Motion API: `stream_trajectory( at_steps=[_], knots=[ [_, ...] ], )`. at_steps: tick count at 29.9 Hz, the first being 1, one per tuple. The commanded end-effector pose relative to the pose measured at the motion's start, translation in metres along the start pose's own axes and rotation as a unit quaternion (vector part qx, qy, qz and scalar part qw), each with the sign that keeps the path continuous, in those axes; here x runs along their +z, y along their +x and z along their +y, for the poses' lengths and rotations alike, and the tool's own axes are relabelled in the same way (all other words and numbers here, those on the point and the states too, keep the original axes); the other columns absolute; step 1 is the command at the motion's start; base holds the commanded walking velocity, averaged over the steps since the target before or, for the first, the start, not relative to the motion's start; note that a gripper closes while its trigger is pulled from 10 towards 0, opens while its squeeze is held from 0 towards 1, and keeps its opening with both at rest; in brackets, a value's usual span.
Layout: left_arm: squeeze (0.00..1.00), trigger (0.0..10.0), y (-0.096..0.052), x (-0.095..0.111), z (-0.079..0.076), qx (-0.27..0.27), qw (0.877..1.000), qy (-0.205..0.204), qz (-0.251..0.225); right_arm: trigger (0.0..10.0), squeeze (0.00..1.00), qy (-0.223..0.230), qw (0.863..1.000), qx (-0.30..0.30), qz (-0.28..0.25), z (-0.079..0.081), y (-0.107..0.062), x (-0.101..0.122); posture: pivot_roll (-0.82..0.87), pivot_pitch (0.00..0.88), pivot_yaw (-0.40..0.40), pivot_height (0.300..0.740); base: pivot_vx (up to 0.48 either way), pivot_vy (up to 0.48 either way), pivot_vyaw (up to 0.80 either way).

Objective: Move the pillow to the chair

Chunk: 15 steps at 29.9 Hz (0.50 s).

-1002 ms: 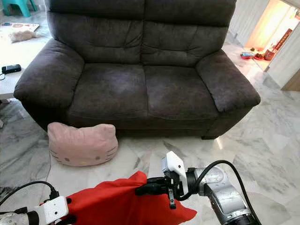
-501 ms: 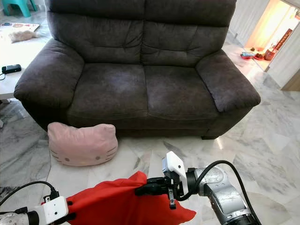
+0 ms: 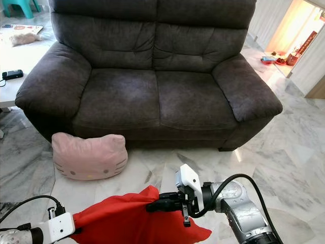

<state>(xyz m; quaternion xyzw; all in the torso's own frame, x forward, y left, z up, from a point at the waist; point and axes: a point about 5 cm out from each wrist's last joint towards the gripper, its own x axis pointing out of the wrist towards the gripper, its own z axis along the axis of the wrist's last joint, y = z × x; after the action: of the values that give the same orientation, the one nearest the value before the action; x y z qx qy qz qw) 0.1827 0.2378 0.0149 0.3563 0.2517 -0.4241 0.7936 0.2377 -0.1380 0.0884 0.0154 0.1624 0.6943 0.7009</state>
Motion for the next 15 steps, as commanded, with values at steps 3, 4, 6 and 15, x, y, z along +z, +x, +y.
stream_trajectory(
  at_steps=[3,4,6,15],
  knots=[
    [0.00,0.0,0.004,0.004,-0.003,-0.006,1.000,0.003,-0.012,10.0,0.00,-0.041,0.999,0.018,-0.028,0.001,0.002,0.018,0.15,0.063,-0.140,0.740,0.000,0.000,0.00],
    [0.00,0.0,0.005,0.006,-0.003,-0.005,1.000,0.004,-0.014,10.0,0.00,-0.042,0.999,0.017,-0.029,0.001,0.002,0.018,0.15,0.060,-0.139,0.740,0.000,0.000,0.00],
    [0.00,0.0,0.006,0.007,-0.002,-0.004,1.000,0.005,-0.018,10.0,0.00,-0.042,0.999,0.017,-0.029,0.001,0.002,0.018,0.15,0.057,-0.139,0.740,0.000,0.000,0.00],
    [0.00,0.0,0.005,0.029,0.021,0.107,0.991,-0.021,-0.077,10.0,0.00,-0.070,0.995,-0.052,-0.039,-0.012,0.002,0.020,0.15,0.046,-0.136,0.740,0.000,0.000,0.00]
  ],
)
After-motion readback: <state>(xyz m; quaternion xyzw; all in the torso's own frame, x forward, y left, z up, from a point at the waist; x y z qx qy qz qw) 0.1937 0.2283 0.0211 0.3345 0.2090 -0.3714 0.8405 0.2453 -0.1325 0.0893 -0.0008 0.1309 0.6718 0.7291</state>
